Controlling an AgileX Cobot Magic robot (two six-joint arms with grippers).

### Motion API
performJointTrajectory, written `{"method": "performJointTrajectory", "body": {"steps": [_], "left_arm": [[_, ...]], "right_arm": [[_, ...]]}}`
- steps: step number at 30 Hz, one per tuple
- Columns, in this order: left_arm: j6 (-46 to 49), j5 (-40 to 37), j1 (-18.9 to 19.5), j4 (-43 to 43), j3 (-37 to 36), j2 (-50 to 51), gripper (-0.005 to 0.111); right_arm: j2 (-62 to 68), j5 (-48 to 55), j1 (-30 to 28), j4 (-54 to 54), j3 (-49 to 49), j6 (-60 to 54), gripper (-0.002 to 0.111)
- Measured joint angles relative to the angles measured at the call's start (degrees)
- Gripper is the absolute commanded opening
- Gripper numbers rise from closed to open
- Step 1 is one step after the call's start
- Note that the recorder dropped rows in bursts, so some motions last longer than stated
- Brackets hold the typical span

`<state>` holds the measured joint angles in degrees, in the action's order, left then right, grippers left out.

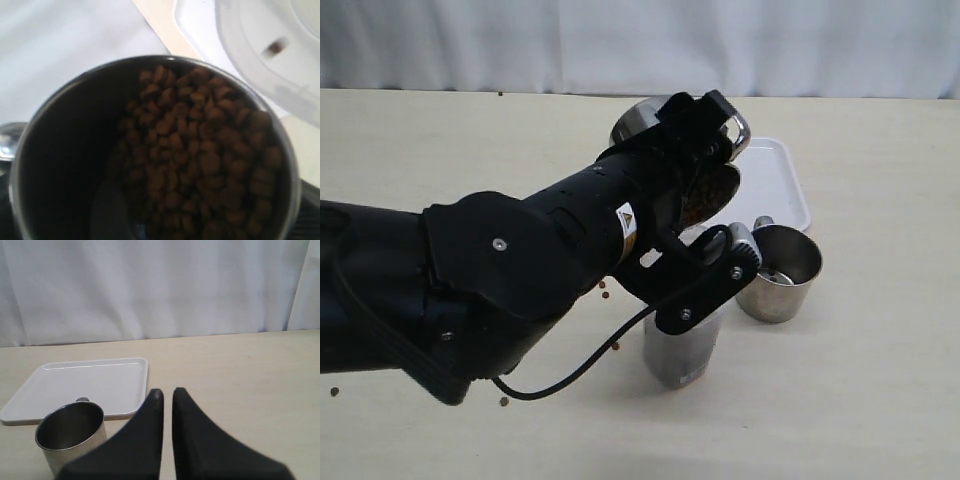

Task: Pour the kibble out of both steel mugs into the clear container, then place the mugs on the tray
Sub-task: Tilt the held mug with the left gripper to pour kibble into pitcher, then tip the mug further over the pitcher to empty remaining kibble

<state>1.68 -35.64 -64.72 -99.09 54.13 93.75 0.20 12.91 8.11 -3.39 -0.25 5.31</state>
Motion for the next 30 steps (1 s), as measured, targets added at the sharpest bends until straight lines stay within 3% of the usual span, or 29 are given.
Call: {"method": "performJointTrajectory", "body": {"steps": [23,30], "left_arm": [[5.70,-4.04,-1.21,0.00,0.03,0.28,0.000],[7.02,-6.88,-3.43,0.00,0.03,0.28,0.000]], "right_arm": [[0.00,0.00,0.00,0.00,0.00,0.00,0.005],[0.00,0.00,0.00,0.00,0.00,0.00,0.005]]}}
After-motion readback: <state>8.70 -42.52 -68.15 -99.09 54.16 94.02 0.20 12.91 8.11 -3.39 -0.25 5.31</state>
